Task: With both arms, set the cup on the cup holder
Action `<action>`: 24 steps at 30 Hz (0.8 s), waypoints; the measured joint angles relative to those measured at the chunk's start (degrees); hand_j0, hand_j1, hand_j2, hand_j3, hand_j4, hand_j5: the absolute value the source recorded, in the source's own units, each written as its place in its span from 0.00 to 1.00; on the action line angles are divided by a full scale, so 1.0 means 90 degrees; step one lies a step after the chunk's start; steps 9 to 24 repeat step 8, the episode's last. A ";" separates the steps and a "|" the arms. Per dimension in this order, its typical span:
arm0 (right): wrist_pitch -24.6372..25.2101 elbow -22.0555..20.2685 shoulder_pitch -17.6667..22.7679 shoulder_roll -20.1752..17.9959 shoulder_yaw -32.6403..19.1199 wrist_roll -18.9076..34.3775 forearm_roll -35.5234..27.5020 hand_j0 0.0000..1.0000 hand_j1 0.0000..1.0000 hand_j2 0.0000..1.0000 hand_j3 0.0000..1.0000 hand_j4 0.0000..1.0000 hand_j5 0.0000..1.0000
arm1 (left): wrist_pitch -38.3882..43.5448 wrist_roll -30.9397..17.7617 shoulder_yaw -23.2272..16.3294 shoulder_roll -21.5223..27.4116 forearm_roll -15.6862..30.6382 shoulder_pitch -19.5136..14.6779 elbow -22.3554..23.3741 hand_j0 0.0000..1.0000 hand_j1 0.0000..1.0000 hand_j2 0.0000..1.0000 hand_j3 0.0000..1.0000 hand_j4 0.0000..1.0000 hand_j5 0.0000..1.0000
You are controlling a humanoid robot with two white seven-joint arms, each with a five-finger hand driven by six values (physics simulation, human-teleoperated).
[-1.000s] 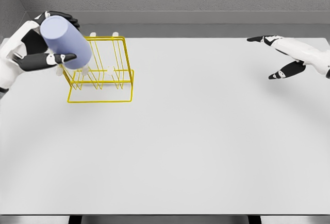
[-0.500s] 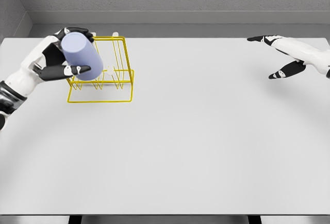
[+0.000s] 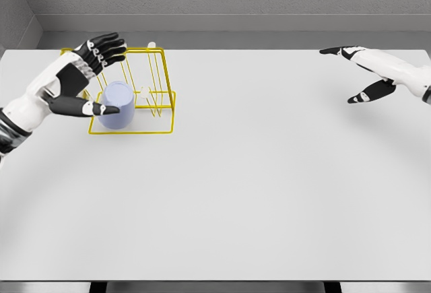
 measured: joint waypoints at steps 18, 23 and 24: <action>0.0000 0.0000 0.0000 0.0012 0.0001 0.0004 0.0010 1.00 1.00 1.00 1.00 1.00 1.00 | -0.0974 -0.0163 0.0028 0.0985 0.0038 0.0762 -0.1165 1.00 1.00 1.00 1.00 1.00 1.00; 0.0000 0.0000 0.0000 0.0012 0.0001 0.0004 0.0010 1.00 1.00 1.00 1.00 1.00 1.00 | -0.0974 -0.0163 0.0028 0.0985 0.0038 0.0762 -0.1165 1.00 1.00 1.00 1.00 1.00 1.00; 0.0000 0.0000 0.0000 0.0012 0.0001 0.0004 0.0010 1.00 1.00 1.00 1.00 1.00 1.00 | -0.0974 -0.0163 0.0028 0.0985 0.0038 0.0762 -0.1165 1.00 1.00 1.00 1.00 1.00 1.00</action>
